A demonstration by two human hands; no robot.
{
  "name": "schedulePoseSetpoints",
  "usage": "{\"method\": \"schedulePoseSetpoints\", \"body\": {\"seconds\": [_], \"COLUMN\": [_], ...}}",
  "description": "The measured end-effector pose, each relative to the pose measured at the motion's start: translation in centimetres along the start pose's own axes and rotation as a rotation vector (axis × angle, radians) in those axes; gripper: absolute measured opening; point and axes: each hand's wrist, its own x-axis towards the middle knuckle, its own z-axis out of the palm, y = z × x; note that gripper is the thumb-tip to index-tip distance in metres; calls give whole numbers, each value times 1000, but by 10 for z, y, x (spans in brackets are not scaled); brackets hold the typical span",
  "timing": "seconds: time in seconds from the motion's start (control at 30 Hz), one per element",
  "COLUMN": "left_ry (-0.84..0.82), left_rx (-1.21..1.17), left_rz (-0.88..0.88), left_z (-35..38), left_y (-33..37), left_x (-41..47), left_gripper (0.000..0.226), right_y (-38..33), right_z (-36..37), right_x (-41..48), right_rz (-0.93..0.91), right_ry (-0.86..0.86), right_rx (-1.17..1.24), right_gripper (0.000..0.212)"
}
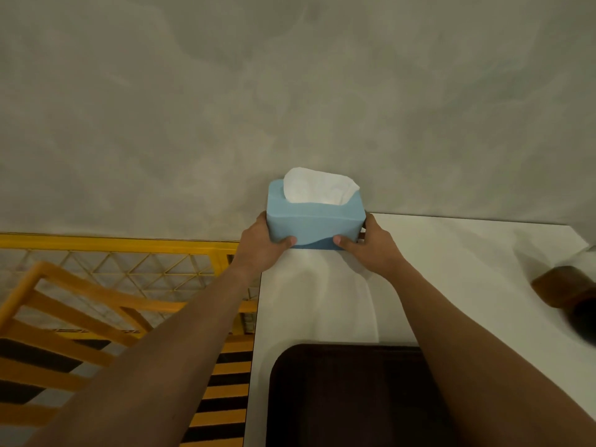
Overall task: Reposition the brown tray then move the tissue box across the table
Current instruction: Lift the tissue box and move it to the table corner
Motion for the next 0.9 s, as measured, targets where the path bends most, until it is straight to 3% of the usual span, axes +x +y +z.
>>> {"method": "schedulePoseSetpoints", "body": {"seconds": [0.9], "left_ry": [-44], "left_rx": [-37], "left_rz": [-91], "left_z": [0], "left_y": [-6], "left_x": [3], "left_gripper": [85], "right_y": [4], "right_z": [5], "right_x": [-4], "right_rz": [-51], "right_ry": [-65], "right_rx": [22], "right_gripper": [83]}}
